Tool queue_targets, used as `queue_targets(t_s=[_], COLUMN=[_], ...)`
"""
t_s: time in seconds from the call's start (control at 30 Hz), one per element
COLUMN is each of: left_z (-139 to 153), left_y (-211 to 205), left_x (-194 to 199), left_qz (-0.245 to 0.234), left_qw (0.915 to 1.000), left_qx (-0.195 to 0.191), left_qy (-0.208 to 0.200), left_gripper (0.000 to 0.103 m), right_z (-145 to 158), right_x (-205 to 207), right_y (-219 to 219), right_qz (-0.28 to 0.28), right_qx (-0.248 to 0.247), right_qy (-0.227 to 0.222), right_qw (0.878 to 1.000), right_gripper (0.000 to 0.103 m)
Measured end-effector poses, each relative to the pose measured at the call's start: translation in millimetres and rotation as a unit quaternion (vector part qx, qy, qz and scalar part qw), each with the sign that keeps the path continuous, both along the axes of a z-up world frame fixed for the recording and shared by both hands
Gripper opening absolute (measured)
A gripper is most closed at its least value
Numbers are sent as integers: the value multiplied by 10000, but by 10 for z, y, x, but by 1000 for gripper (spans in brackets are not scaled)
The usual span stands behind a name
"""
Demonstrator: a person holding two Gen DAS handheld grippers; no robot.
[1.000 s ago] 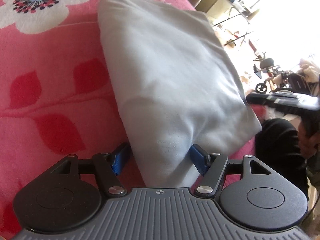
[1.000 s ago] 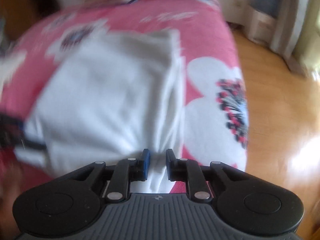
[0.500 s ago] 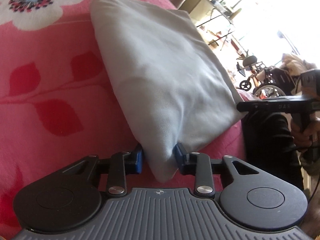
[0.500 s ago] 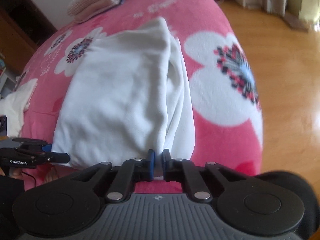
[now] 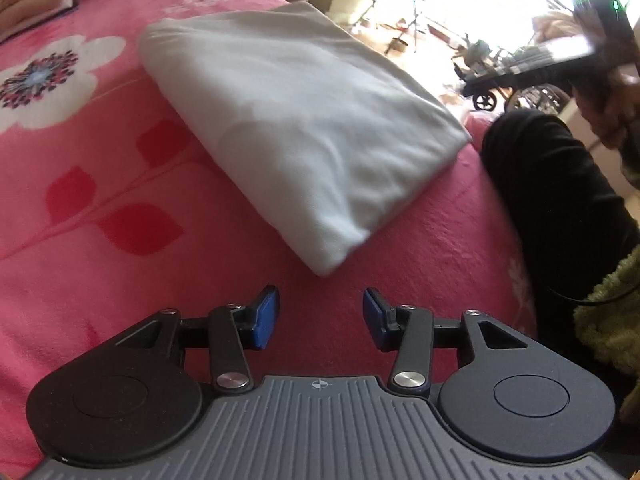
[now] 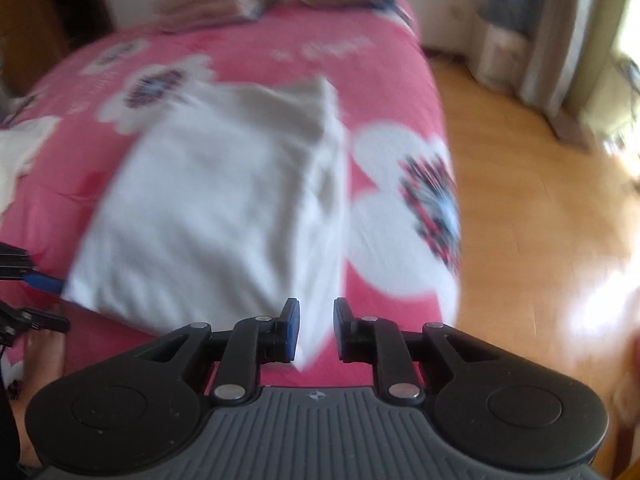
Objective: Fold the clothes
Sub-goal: 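Pinch the folded edge with the left gripper, then open both grippers, then sweep the closed right gripper over the folded sweatshirt while the left gripper hovers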
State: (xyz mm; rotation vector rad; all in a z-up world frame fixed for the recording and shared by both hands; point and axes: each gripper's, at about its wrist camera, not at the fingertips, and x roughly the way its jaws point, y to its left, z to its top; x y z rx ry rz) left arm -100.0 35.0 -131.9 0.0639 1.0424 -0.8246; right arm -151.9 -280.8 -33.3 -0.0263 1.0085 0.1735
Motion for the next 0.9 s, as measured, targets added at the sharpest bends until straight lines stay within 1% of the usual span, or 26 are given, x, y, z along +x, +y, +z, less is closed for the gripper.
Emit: queue_targets(t_s=[0.1, 0.13, 0.23, 0.3, 0.37, 0.4, 0.43, 0.5, 0.6, 0.63, 0.67, 0.7, 0.77, 0.8, 0.87, 0.9], left_z=[68, 109, 234, 316, 355, 364, 354, 275, 143, 113, 84, 55, 3, -1, -11, -20], left_y=[46, 38, 13, -8, -130, -205, -263, -412, -577, -591, -606, -619, -626, -613, -584, -560], left_x=[-77, -80, -89, -97, -116, -116, -93, -52, -45, -57, -69, -77, -73, -64, -44, -31], left_qz=[-136, -28, 293, 488, 492, 472, 418, 316, 292, 316, 341, 361, 377, 387, 407, 417], left_qw=[9994, 9993, 9979, 9960, 9941, 9934, 9933, 9941, 9952, 9955, 9957, 9960, 9965, 9966, 9968, 9970], left_qx=[195, 146, 1, -103, -230, -263, -230, -94, 199, 222, 244, 252, 175, 160, 122, 74], left_qy=[-256, -335, -573, -740, -938, -1016, -1055, -1035, -917, -870, -823, -780, -723, -710, -680, -651], left_gripper=[45, 44, 36, 35, 34, 34, 33, 31, 30, 30, 30, 30, 30, 30, 30, 30], right_z=[102, 115, 74, -74, -393, -490, -465, -325, -66, -30, -21, -88, -385, -442, -364, -263], right_x=[101, 149, 241, 260, 268, 260, 248, 277, 310, 318, 331, 350, 366, 348, 362, 420], right_y=[259, 362, 588, 639, 629, 630, 652, 729, 794, 824, 851, 866, 841, 822, 814, 843], right_qz=[545, 728, 1230, 1402, 1459, 1501, 1547, 1567, 1628, 1658, 1681, 1701, 1844, 1936, 1984, 1923], right_qx=[24, 47, 50, -77, -497, -641, -696, -797, -522, -521, -535, -606, -952, -1024, -1089, -1061], right_qy=[-269, -298, -312, -184, 111, 169, 126, 138, -277, -420, -514, -486, -255, -259, -208, -167], right_qw=[9981, 9969, 9919, 9899, 9880, 9864, 9854, 9843, 9849, 9839, 9830, 9824, 9779, 9754, 9738, 9754], right_gripper=[19, 19, 18, 18, 7, 7, 7, 8, 8, 8, 8, 8, 7, 8, 7, 8])
